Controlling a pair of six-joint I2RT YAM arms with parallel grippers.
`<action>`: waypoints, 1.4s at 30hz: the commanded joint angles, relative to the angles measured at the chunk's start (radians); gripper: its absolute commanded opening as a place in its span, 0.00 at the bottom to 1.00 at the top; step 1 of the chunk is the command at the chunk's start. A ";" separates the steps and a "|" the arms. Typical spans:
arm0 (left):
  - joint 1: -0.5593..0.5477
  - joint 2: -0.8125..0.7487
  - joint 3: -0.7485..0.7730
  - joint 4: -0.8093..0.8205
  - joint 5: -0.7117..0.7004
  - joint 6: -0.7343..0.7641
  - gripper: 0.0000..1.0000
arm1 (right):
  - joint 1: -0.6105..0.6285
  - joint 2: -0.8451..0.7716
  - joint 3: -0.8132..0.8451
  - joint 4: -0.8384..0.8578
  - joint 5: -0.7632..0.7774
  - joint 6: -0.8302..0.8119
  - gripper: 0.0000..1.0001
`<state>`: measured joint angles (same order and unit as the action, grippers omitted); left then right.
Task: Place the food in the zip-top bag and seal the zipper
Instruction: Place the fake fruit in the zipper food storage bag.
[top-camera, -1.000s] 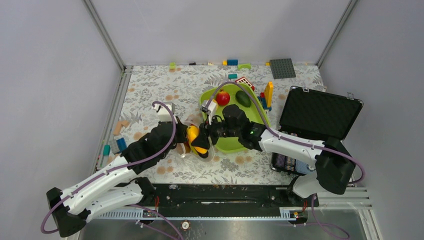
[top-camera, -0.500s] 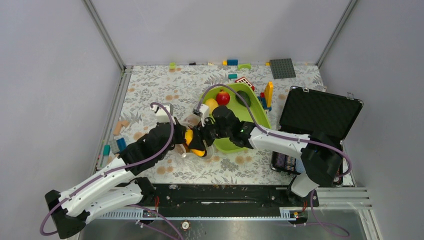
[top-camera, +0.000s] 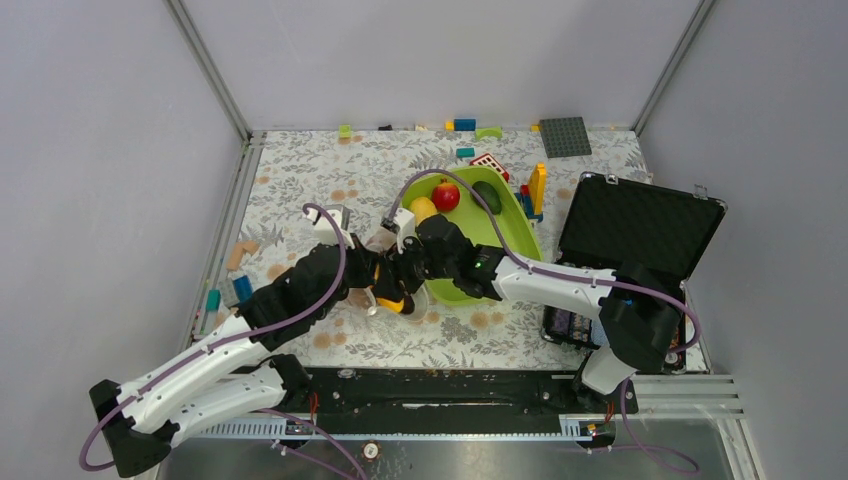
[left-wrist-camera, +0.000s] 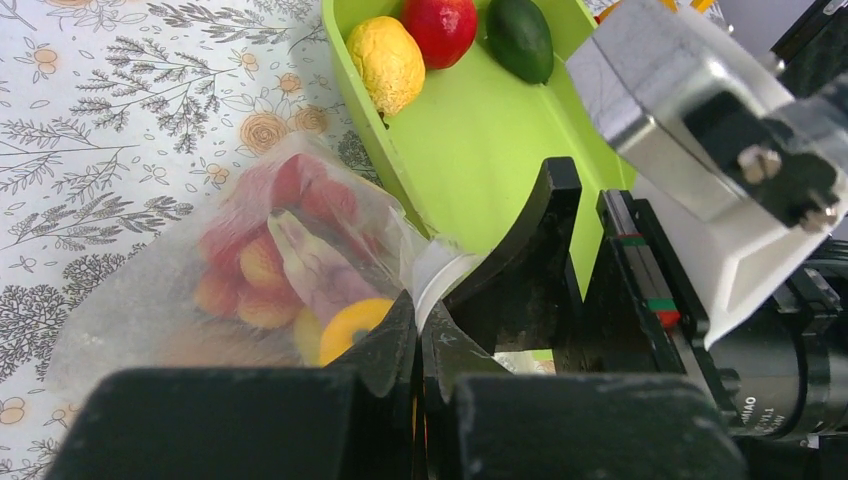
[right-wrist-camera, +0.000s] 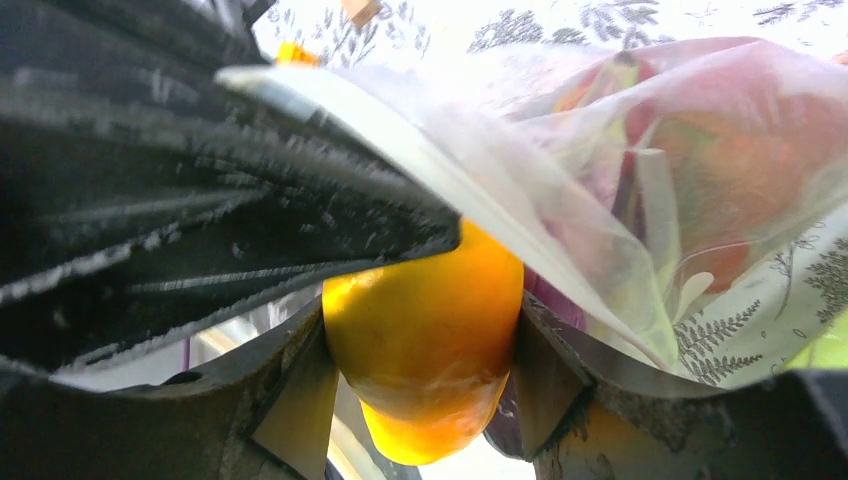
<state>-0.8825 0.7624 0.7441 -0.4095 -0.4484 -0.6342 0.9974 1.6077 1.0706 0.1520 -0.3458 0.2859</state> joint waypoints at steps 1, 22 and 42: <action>-0.004 0.005 0.026 0.081 0.037 -0.015 0.00 | 0.016 -0.030 0.016 0.103 0.187 0.123 0.46; -0.004 -0.014 0.015 0.089 0.043 -0.024 0.00 | 0.152 0.043 0.035 0.167 0.418 -0.010 0.66; -0.004 -0.030 0.014 0.078 0.008 -0.025 0.00 | 0.152 -0.171 -0.064 0.123 0.232 -0.091 0.88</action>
<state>-0.8913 0.7353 0.7441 -0.4389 -0.4358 -0.6399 1.1164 1.5482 1.0157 0.2348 -0.0853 0.2619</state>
